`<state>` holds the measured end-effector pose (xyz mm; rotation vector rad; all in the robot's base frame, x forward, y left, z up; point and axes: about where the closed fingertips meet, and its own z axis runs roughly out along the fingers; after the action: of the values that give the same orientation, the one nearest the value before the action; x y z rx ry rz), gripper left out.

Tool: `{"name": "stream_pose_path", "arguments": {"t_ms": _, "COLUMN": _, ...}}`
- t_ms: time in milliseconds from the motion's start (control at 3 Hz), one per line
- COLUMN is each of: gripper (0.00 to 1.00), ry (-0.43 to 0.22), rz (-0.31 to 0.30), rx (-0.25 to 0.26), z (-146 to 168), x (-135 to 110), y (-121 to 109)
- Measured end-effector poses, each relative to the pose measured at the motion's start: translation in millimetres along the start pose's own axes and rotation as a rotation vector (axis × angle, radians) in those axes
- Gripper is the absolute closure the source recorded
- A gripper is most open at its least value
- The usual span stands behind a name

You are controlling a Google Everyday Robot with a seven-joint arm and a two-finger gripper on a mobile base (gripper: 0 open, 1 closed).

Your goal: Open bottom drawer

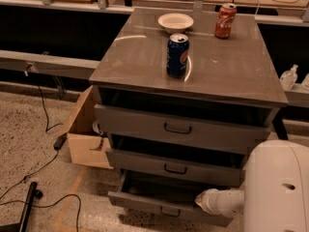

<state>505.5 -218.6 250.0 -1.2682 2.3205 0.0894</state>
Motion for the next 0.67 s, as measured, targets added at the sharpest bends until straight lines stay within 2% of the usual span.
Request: {"name": "stream_pose_path", "arguments": {"t_ms": 667, "gripper": 1.0, "ry": 0.012, "rz": 0.006, "rx": 0.004, "z": 30.8, "x": 0.1, "y": -20.7}}
